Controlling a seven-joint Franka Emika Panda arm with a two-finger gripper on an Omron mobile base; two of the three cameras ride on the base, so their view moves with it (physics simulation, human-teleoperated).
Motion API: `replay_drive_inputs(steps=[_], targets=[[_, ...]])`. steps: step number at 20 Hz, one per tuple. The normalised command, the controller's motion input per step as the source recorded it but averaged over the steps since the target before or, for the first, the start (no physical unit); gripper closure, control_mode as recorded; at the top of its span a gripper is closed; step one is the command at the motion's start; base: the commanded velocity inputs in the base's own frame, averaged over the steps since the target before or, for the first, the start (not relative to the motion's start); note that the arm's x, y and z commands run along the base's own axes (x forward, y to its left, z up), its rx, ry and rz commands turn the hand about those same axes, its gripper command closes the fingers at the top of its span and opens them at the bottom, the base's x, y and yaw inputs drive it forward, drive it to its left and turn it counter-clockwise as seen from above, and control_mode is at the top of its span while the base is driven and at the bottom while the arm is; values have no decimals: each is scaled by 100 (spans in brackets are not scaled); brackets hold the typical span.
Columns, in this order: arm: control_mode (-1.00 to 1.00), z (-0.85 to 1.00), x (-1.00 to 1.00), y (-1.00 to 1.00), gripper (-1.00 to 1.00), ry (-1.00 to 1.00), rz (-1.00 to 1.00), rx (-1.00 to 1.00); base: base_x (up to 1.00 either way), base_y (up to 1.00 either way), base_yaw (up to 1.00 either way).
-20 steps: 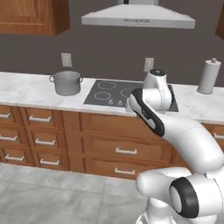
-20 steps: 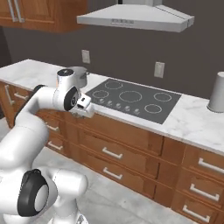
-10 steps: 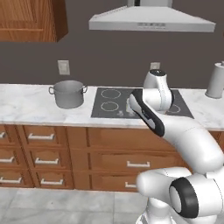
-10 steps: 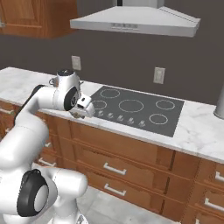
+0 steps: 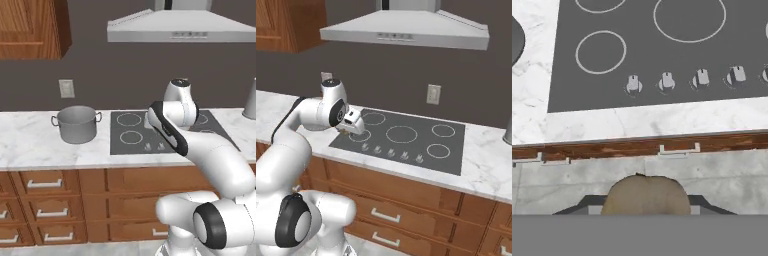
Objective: Turn on the sink faucet. Then move the garlic from the counter to the sink. Turn off the sink. Move the vegetable from the sink to the pot next to the stove. Finally move the pot to the front right burner.
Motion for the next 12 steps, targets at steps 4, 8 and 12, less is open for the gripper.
replay_drive_inputs(steps=[4,8,12], targets=[[100,0,0,0,100,0,0,0,67,29,-23],[100,0,0,0,100,0,0,0,63,30,-22],[100,0,0,0,100,0,0,0,59,38,-21]])
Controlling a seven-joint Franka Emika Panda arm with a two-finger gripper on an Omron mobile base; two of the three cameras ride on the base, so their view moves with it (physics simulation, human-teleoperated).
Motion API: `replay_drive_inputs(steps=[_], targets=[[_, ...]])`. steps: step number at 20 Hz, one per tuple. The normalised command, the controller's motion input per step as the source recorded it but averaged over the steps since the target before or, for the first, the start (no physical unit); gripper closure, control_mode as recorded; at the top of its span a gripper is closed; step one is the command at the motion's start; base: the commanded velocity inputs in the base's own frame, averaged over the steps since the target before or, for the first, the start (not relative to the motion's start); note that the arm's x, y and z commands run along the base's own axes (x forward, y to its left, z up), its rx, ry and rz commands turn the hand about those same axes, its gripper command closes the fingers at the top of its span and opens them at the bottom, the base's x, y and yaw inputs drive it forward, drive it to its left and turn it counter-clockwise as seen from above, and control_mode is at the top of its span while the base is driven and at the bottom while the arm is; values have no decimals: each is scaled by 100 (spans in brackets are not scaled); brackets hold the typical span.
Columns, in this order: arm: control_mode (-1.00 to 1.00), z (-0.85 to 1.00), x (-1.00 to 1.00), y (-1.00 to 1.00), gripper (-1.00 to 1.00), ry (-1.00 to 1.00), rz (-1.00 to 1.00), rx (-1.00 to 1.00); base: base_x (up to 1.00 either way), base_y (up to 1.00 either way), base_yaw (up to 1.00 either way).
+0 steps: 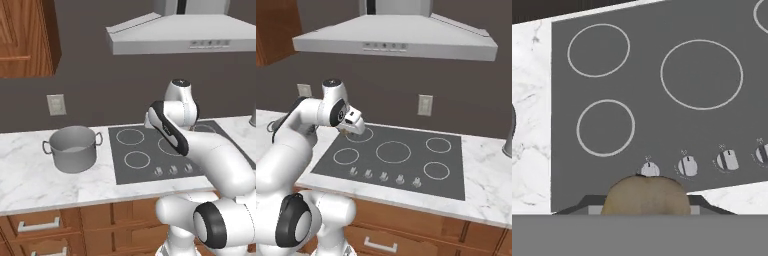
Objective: Turn on the sink faucet. Then move the garlic from the counter to the sink. Turn off the sink. Move the vegetable from the sink to the pot next to the stove. Finally move the pot to the front right burner.
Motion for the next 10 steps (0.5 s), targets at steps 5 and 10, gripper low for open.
replay_drive_inputs(steps=[5,10], targets=[[100,0,0,0,100,0,0,0,57,23,-19],[100,0,0,0,100,0,0,0,52,17,-16]])
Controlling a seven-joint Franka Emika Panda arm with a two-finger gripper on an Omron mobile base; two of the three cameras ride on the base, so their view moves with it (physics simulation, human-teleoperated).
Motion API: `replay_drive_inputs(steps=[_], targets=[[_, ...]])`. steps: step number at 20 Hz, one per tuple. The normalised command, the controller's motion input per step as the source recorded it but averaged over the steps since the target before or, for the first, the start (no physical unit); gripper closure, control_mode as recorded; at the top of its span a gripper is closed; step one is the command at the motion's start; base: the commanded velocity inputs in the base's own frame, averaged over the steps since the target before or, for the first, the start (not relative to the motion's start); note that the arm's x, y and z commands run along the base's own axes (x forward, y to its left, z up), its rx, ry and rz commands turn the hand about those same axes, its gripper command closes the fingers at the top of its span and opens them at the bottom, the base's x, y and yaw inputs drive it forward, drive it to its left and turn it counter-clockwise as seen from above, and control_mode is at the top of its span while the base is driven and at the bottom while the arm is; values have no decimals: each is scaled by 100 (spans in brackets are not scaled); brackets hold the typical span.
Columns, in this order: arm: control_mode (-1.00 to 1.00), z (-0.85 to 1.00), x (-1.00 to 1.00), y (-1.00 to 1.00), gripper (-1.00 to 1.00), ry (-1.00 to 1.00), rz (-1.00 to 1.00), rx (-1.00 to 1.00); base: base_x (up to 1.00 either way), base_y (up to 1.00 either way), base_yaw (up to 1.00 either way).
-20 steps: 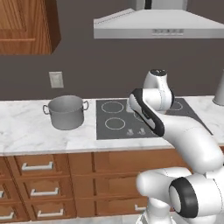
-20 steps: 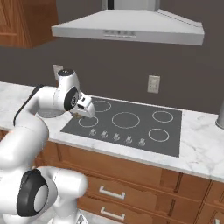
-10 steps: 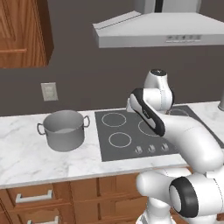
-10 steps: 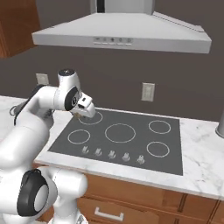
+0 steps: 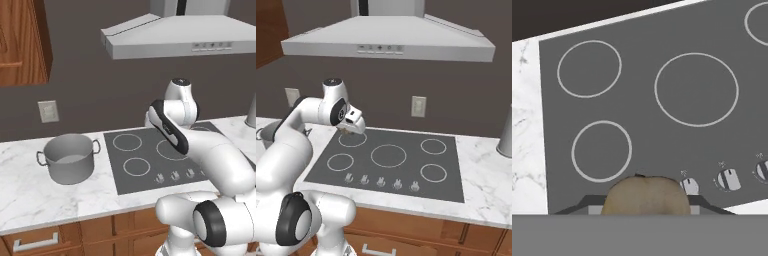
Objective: Turn on the sink faucet. Then move the garlic from the counter to the sink. Turn off the sink. Move the vegetable from the sink to the pot next to the stove. Finally move the pot to the front right burner.
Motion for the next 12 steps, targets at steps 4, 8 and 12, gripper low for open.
replay_drive_inputs(steps=[4,8,12], targets=[[100,0,0,0,100,0,0,0,32,13,-11],[100,0,0,0,100,0,0,0,0,0,0],[100,0,0,0,100,0,0,0,0,0,0]])
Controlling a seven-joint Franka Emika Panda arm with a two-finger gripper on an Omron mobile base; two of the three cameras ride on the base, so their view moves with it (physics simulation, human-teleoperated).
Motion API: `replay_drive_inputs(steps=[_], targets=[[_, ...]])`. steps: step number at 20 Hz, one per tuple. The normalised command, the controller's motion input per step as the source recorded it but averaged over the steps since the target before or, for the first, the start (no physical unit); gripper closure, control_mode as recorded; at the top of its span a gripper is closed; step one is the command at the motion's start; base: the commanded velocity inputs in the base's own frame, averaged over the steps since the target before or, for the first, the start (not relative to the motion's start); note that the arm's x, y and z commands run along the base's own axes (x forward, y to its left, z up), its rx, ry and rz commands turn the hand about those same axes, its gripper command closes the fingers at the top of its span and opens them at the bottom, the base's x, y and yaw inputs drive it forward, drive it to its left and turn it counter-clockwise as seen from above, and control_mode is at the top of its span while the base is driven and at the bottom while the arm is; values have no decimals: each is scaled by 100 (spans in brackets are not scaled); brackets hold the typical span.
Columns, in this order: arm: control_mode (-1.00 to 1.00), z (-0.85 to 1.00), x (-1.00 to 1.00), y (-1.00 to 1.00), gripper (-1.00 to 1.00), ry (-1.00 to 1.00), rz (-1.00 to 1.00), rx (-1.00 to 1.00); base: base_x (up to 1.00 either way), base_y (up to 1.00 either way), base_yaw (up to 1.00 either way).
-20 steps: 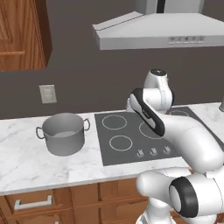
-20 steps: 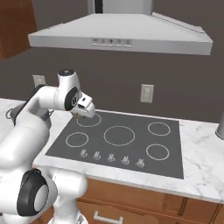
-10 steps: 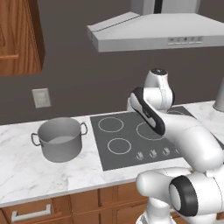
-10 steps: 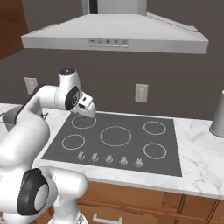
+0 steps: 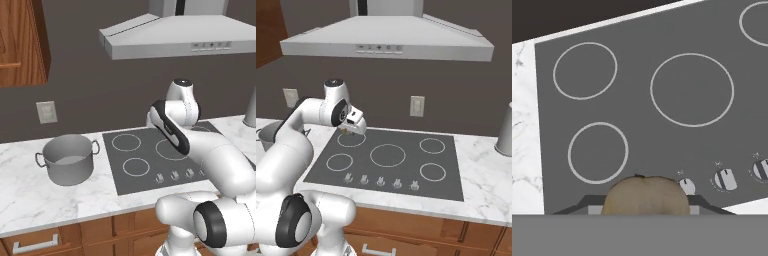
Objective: Turn on the sink faucet. Then move the garlic from the counter to the sink. Turn off the sink. Move the vegetable from the sink to the pot next to the stove. Finally move the pot to the front right burner.
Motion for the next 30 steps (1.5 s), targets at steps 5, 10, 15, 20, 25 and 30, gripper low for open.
replay_drive_inputs(steps=[5,10,15,20,25,30], targets=[[-100,0,0,14,100,0,0,0,0,0,0],[-100,0,0,79,100,0,-1,-3,0,0,0],[-100,0,0,100,100,0,0,-5,0,0,0],[-100,0,2,93,100,0,0,-3,0,0,0],[-100,0,6,78,100,0,0,0,0,0,0],[-100,0,6,76,100,0,0,0,0,0,0]])
